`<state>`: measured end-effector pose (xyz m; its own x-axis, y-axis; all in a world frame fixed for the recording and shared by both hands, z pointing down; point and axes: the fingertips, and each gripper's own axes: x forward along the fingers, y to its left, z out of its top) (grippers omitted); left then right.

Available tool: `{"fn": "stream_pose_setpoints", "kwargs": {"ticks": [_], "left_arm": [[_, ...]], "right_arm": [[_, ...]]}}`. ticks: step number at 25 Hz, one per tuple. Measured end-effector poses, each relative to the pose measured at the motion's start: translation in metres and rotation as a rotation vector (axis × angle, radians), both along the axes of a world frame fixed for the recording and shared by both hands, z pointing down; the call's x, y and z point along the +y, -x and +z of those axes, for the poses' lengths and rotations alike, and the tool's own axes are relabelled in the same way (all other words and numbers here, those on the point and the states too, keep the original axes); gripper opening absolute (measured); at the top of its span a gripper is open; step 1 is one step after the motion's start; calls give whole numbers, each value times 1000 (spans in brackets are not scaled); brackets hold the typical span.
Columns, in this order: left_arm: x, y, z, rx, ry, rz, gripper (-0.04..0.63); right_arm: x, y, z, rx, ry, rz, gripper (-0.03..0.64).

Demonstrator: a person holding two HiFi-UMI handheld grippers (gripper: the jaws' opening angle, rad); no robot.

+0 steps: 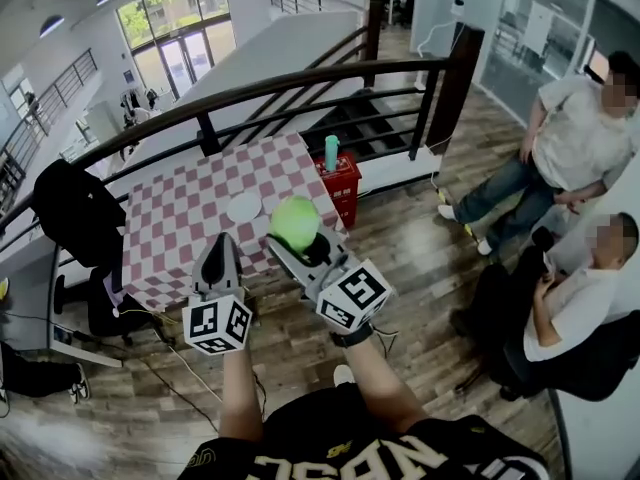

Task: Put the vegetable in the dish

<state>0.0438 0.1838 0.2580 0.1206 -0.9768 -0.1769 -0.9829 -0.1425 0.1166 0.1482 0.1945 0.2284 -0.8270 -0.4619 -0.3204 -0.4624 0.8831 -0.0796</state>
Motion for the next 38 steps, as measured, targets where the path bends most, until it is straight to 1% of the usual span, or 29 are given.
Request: {"fn": "stream_pose_setpoints", "kwargs": {"ticks": [4,7,10,12,14,17,20,22,24,26,29,31,34,38], "left_arm": [[-22,-14,-4,-6,-20,-30,18],[-29,-25,10,-26,13,-38,18],[-33,-20,27,-28,48,-70,18],[-34,-13,25,-26,31,-102,18],[-40,-8,20,-41,5,-123,18],[-58,-5,27,-55,3,-115,18],[-78,4,39,-36,34,-97,18],[-91,13,43,-38,51,-71,18],[-107,30,47,-46,56,-61,18],[-128,54,48,-28,52,-53,18],[-157,98,42,-16,43,-32,18],[-177,121,37,-29,35,-27,18],[-210,150,30,-50,27,3,18],[-239,200,29,-70,29,33,18]], "right_arm": [[-26,-15,-3,-19,-15,-31,146],[-40,-21,7,-33,13,-55,146],[-49,-20,25,-32,58,-88,146],[-54,-19,33,-22,74,-104,146],[-60,-19,36,-24,69,-111,146],[-77,-16,42,-26,73,-105,146],[-100,-8,49,-38,106,-93,146],[-116,0,54,-42,133,-87,146],[-131,15,60,-29,140,-85,146],[-147,36,58,-24,133,-79,146],[-171,85,46,-11,112,-84,146],[-190,112,40,-15,104,-93,146],[-223,139,37,-38,106,-84,146],[-258,188,41,-34,112,-101,146]]}}
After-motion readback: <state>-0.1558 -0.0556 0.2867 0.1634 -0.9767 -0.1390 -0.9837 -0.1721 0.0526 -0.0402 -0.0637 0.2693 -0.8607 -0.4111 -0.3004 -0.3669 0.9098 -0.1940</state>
